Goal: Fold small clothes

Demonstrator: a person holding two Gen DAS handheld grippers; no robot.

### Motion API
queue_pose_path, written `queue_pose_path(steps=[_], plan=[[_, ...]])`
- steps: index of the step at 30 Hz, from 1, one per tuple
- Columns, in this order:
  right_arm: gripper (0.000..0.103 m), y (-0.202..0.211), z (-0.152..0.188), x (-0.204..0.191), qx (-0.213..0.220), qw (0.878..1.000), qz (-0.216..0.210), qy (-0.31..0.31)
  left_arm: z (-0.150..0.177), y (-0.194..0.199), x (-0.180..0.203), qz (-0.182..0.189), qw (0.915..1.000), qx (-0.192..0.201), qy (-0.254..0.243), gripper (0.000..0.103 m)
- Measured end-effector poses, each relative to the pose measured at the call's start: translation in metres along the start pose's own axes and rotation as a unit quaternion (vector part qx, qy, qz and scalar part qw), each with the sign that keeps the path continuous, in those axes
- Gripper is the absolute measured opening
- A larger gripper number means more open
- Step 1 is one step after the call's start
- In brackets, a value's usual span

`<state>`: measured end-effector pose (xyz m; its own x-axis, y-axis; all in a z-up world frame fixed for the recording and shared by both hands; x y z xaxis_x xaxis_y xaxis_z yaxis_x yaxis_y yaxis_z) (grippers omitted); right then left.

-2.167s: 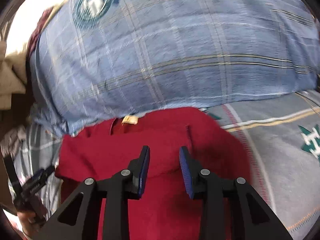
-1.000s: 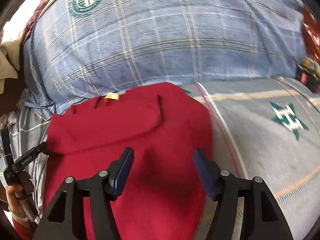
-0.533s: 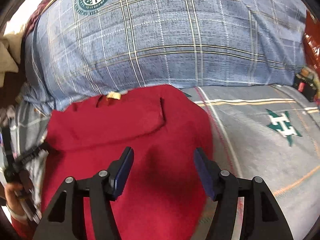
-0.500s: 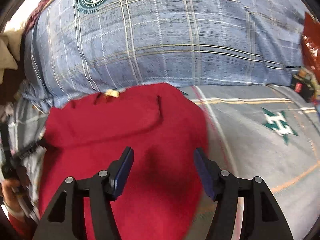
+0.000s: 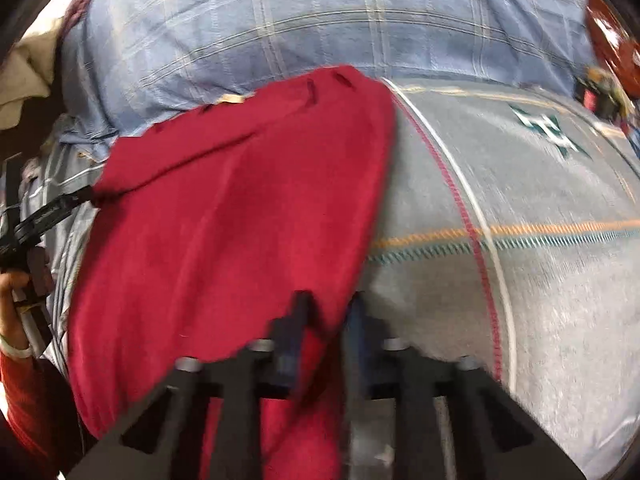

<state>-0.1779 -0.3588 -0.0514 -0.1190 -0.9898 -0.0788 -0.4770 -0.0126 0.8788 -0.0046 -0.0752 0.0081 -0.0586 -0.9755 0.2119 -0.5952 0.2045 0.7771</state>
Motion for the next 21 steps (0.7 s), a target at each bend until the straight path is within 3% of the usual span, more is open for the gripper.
queue_pose_path(steps=[2, 8, 14, 16, 17, 19, 20, 21], plan=[[0.005, 0.011, -0.016, -0.007, 0.025, 1.000, -0.007, 0.013, -0.004, 0.001, -0.004, 0.003, 0.9999, 0.000, 0.010, 0.093], [0.005, 0.033, -0.093, -0.044, 0.094, 0.993, -0.044, 0.049, -0.013, 0.000, -0.014, 0.006, 0.9994, 0.005, 0.033, 0.093], [0.005, -0.018, -0.162, -0.100, 0.086, 0.989, -0.098, 0.076, -0.026, -0.004, -0.026, 0.021, 0.9980, 0.011, 0.059, 0.093], [0.014, -0.047, -0.180, -0.122, 0.071, 0.986, -0.133, 0.067, -0.028, -0.009, -0.032, 0.018, 0.9977, 0.010, 0.065, 0.093], [0.017, -0.065, -0.188, -0.132, 0.054, 0.982, -0.175, 0.041, -0.028, -0.012, -0.035, 0.014, 0.9974, 0.007, 0.070, 0.093], [0.048, -0.077, -0.192, -0.139, 0.027, 0.969, -0.243, -0.012, -0.029, -0.015, -0.039, 0.016, 0.9966, 0.001, 0.081, 0.093], [0.058, -0.077, -0.194, -0.139, 0.026, 0.960, -0.275, -0.043, -0.030, -0.015, -0.040, 0.018, 0.9963, -0.001, 0.084, 0.093], [0.061, -0.069, -0.195, -0.136, 0.045, 0.951, -0.299, -0.060, -0.032, -0.015, -0.040, 0.022, 0.9959, -0.001, 0.088, 0.093]])
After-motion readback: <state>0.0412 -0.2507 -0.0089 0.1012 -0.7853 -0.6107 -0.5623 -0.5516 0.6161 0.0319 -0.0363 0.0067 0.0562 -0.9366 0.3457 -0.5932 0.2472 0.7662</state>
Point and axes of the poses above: each gripper's, at about its wrist camera, not at the fingertips, and y roughly against the way its jaws point, x to its right, z to its underside, the point moved 8 cm from there along -y, roughly the way its jaws point, and after that the axes turned 15 degrees about y, right-handed, at the moved point
